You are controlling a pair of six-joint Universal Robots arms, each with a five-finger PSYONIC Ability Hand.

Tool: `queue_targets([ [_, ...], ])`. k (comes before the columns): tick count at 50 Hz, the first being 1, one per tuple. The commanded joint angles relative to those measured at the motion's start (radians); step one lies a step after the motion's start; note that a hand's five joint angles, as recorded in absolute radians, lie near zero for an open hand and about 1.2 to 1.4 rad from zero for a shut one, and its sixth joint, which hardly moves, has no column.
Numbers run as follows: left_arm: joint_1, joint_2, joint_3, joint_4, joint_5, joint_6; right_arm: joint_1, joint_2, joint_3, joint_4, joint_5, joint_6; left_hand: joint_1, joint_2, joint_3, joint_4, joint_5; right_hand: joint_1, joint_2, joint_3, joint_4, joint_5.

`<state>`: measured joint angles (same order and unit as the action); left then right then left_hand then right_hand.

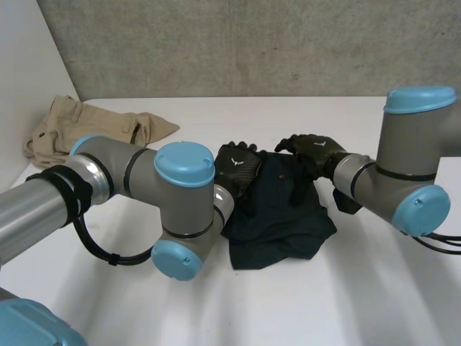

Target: Fold the laundry.

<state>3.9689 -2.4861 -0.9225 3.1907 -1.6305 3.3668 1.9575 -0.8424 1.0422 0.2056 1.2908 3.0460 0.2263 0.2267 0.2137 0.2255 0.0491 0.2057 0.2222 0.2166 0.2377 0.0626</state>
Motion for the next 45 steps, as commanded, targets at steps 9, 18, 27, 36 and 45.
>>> queue_targets([
  [9,0.023,-0.014,-0.035,-0.075,0.006,0.005,0.023,0.06,0.041,-0.008,0.088,-0.182,0.058,0.057,0.07,0.058,0.06,-0.031,-0.048,-0.042,-0.063,-0.063],
  [18,0.023,-0.016,-0.067,-0.092,0.012,0.006,0.015,0.075,0.068,-0.026,0.09,-0.243,0.025,0.025,0.038,0.026,0.028,-0.031,-0.048,-0.042,-0.063,-0.063],
  [27,0.018,0.119,-0.102,-0.08,0.014,-0.006,0.014,-0.021,0.114,-0.076,0.09,-0.205,-0.025,-0.025,-0.012,-0.024,-0.022,-0.031,-0.048,-0.042,-0.063,-0.063],
  [36,0.024,0.375,-0.222,-0.032,0.096,-0.036,-0.028,-0.283,0.289,-0.192,0.183,-0.04,-0.027,-0.028,-0.015,-0.027,-0.025,-0.031,-0.048,-0.042,-0.063,-0.063],
  [45,0.078,0.572,-0.38,-0.078,0.244,-0.122,-0.121,-0.386,0.515,-0.161,0.165,0.102,-0.027,-0.028,-0.015,-0.027,-0.025,-0.031,-0.048,-0.042,-0.063,-0.063],
])
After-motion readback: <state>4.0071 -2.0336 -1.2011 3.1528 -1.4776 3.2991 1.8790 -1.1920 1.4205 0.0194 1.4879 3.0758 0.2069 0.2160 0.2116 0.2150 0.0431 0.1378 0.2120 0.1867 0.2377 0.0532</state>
